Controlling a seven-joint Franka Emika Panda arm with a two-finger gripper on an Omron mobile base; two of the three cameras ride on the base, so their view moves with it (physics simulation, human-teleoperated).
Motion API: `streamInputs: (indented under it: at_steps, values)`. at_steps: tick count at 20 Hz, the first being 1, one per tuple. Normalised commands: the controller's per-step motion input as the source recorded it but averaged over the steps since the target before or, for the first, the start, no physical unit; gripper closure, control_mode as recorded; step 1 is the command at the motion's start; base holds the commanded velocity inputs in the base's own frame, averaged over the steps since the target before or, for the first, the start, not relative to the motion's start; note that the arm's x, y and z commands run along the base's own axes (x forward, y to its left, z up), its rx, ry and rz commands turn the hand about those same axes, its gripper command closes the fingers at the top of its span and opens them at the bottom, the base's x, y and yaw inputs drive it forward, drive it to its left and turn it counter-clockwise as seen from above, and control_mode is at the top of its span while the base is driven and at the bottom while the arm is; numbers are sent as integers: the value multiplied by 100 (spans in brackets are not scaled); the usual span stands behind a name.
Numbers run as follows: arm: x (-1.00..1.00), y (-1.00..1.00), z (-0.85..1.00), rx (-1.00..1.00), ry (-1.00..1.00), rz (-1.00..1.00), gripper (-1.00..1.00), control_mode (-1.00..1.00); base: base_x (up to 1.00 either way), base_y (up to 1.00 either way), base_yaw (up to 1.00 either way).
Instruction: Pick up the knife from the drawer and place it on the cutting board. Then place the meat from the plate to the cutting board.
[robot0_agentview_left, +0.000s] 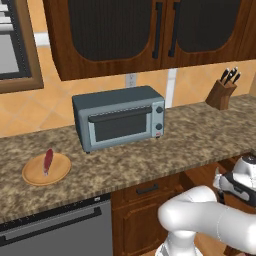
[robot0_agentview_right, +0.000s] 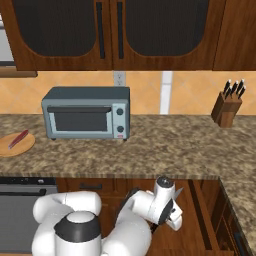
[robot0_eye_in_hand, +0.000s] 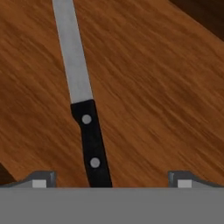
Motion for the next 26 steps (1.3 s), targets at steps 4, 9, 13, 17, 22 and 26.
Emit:
streamInputs:
  at_steps: [4,9,13,17,22,26]
  values:
    - [31,0,-14,0,0,0,-100,-100,0,0,0]
    - [28,1,-29,0,6,0,-100,-100,0,0,0]
    - [19,0,-32,0,10,0,-100,-100,0,0,0]
    - [0,-1,-38,0,11,0,-100,-100,0,0,0]
    - [0,-1,-42,0,8,0,-100,-100,0,0,0]
    - [-3,-1,-36,4,2,0,100,-100,0,0,0]
